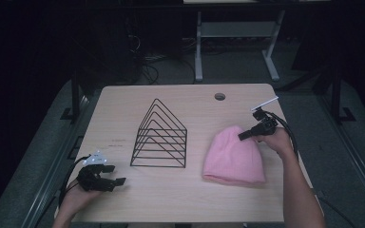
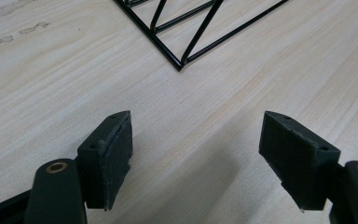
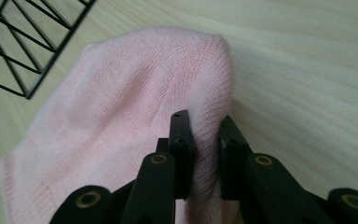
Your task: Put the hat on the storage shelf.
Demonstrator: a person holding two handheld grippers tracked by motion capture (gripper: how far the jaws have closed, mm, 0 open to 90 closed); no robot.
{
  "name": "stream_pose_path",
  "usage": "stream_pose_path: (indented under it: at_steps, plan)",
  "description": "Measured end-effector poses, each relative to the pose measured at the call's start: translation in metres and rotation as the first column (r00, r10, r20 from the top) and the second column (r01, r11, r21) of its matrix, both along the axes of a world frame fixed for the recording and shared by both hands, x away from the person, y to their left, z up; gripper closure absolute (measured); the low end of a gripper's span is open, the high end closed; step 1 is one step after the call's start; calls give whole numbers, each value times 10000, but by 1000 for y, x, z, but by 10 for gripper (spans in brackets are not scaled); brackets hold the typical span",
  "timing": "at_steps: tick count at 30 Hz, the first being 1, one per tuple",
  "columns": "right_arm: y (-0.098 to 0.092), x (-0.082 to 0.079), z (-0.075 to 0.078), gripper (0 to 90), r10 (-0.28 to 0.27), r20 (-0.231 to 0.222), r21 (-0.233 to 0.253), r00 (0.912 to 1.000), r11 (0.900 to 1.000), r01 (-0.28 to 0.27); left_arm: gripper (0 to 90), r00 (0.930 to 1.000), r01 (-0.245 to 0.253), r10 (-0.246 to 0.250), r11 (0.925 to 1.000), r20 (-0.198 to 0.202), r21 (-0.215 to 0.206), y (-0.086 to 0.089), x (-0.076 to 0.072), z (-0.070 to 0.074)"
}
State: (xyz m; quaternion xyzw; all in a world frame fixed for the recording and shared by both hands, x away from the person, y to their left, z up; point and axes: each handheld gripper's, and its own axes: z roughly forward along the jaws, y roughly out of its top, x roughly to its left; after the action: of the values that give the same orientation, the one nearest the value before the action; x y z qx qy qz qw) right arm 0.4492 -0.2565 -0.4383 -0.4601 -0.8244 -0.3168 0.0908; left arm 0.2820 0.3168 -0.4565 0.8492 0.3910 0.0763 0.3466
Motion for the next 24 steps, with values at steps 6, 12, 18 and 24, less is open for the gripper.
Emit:
stream_pose_path:
  at_steps: [6, 12, 18, 24]
  plan:
    - [-2, -9, 16, 792, 37, 427, 429, 9991, 9991, -56, 260, 9999, 55, -56, 10000, -119, -64, -1, -1, 3]
    - [-3, -20, 34, 794, 94, 786, 721, 9969, 9973, -151, 260, 9998, 49, -52, 9998, -168, -182, -1, -1, 8]
    - [-4, -31, 52, 795, 104, 1243, 993, 9922, 9948, -229, 260, 9996, 258, -261, 9995, -136, -199, -2, 0, 15]
    - [-3, -41, 75, 799, 252, 1753, 1090, 9842, 9930, -448, 260, 9988, 482, -486, 9983, -111, -328, -1, 0, 27]
